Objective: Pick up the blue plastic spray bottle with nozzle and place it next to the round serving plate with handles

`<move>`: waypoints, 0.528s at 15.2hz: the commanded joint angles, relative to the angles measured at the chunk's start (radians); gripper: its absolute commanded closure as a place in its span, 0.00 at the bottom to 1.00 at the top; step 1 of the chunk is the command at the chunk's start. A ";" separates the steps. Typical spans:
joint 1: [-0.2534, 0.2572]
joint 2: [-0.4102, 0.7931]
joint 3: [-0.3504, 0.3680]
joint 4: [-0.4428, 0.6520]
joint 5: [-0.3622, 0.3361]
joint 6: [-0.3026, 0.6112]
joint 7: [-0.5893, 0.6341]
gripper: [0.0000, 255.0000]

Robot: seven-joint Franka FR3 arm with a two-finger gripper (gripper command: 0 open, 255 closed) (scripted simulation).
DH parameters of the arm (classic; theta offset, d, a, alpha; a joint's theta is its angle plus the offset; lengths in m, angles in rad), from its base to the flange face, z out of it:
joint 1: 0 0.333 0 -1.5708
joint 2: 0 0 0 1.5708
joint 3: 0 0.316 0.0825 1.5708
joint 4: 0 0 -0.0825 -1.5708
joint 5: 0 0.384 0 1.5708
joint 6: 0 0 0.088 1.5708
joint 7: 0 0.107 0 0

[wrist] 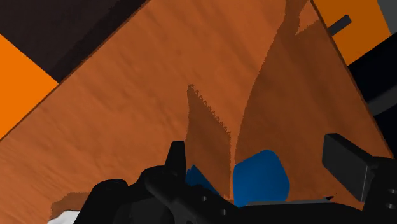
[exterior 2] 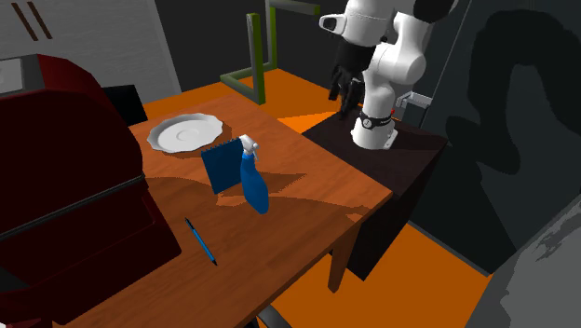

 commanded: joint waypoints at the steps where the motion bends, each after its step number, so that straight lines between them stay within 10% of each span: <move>1: -0.049 0.087 0.072 0.037 -0.038 0.052 0.150 0.00; 8: -0.226 0.422 0.276 0.212 -0.319 0.118 0.694 0.00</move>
